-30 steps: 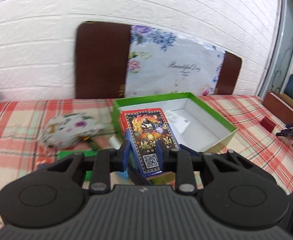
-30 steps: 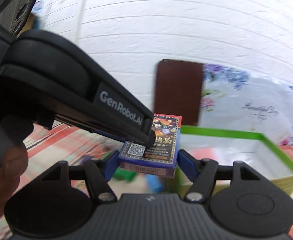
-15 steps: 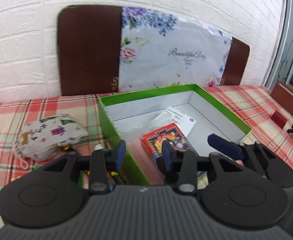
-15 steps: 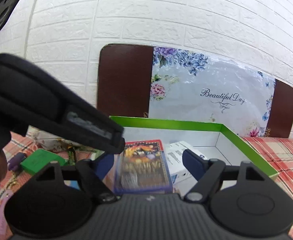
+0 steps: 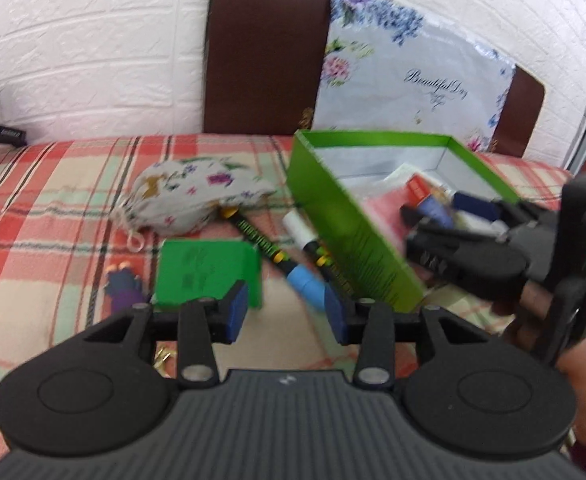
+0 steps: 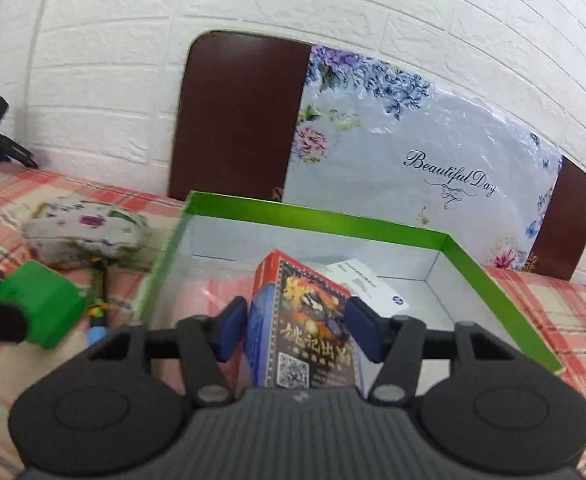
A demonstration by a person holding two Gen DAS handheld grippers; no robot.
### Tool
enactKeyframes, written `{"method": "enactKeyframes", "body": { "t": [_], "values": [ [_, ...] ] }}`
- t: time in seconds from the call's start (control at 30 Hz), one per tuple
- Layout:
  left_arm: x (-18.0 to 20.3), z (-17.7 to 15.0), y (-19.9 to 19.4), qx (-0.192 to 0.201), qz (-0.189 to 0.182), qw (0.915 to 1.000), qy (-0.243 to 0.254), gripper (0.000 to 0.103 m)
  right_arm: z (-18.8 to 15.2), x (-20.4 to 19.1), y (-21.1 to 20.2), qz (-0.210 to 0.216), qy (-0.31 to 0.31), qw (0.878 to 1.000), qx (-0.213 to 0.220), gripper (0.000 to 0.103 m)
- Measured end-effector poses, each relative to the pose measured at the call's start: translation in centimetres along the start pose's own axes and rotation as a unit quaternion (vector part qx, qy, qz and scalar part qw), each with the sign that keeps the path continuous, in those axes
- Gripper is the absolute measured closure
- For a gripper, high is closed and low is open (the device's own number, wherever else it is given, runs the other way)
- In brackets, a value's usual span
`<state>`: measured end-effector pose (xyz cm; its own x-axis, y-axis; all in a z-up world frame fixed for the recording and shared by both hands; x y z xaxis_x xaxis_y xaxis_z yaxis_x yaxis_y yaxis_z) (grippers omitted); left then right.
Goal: Organize objects
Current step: 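Place the card deck into the green box and open the right gripper, then reach the left gripper to the green block and grasp it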
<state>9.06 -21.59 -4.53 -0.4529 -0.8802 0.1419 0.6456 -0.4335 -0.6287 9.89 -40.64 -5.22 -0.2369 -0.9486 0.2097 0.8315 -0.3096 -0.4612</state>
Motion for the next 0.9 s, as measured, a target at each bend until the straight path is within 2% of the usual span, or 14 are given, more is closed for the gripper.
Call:
{"method": "enactKeyframes", "body": {
  "t": [0.03, 0.13, 0.2, 0.27, 0.4, 0.5, 0.6, 0.67, 0.7, 0.77, 0.9],
  "values": [
    [-0.5, -0.4, -0.2, -0.002, 0.008, 1.0000, 0.001, 0.059, 0.2, 0.1, -0.4, 0.003, 0.011, 1.000, 0.002, 0.047],
    [-2.0, -1.4, -0.5, -0.007, 0.039, 0.9992, 0.007, 0.056, 0.4, -0.8, -3.7, 0.014, 0.042, 0.997, 0.061, 0.046],
    [-3.0, -2.1, -0.6, -0.011, 0.052, 0.9986, 0.006, 0.055, 0.3, -2.4, -5.8, 0.039, 0.041, 0.995, 0.083, 0.046],
    [-4.2, -2.8, -0.8, -0.012, 0.063, 0.9980, 0.001, 0.054, -0.2, -4.4, -7.3, 0.077, 0.031, 0.993, 0.086, 0.046],
    [-7.5, -4.3, -1.1, -0.019, 0.083, 0.9960, -0.026, 0.054, -1.7, -9.6, -8.5, 0.149, -0.024, 0.987, 0.061, 0.048],
    [-10.5, -5.2, -1.4, -0.024, 0.103, 0.9929, -0.054, 0.054, -2.5, -12.5, -7.8, 0.178, -0.049, 0.982, 0.033, 0.048],
    [-13.0, -5.4, -2.3, -0.006, 0.121, 0.9903, -0.068, 0.054, -2.8, -14.8, -5.8, 0.206, -0.054, 0.977, -0.007, 0.047],
    [-14.4, -5.5, -2.8, 0.001, 0.120, 0.9890, -0.086, 0.054, -2.6, -15.7, -4.0, 0.198, -0.051, 0.979, -0.023, 0.040],
    [-15.0, -5.5, -3.1, 0.004, 0.115, 0.9885, -0.097, 0.054, -2.3, -16.0, -3.1, 0.194, -0.047, 0.980, -0.027, 0.029],
    [-15.8, -5.6, -3.6, 0.009, 0.104, 0.9878, -0.116, 0.054, -1.6, -16.1, -1.5, 0.194, -0.020, 0.980, -0.031, 0.016],
    [-16.3, -5.9, -3.7, 0.017, 0.092, 0.9889, -0.115, 0.054, -0.1, -17.1, 1.9, 0.197, 0.005, 0.979, -0.056, 0.016]
  ]
}}
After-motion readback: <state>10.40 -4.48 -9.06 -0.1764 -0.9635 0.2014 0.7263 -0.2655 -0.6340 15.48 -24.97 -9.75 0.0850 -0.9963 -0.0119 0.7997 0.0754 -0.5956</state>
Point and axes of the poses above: each gripper's, at about its wrist camera, not at the fingertips, and y roughly the way its jaws point, x to its right, z to its top, the point moved 7 cm from there along y, roughly the way its jaws point, and after that the axes turned 1 degree about -y, right-handed, at the moved point
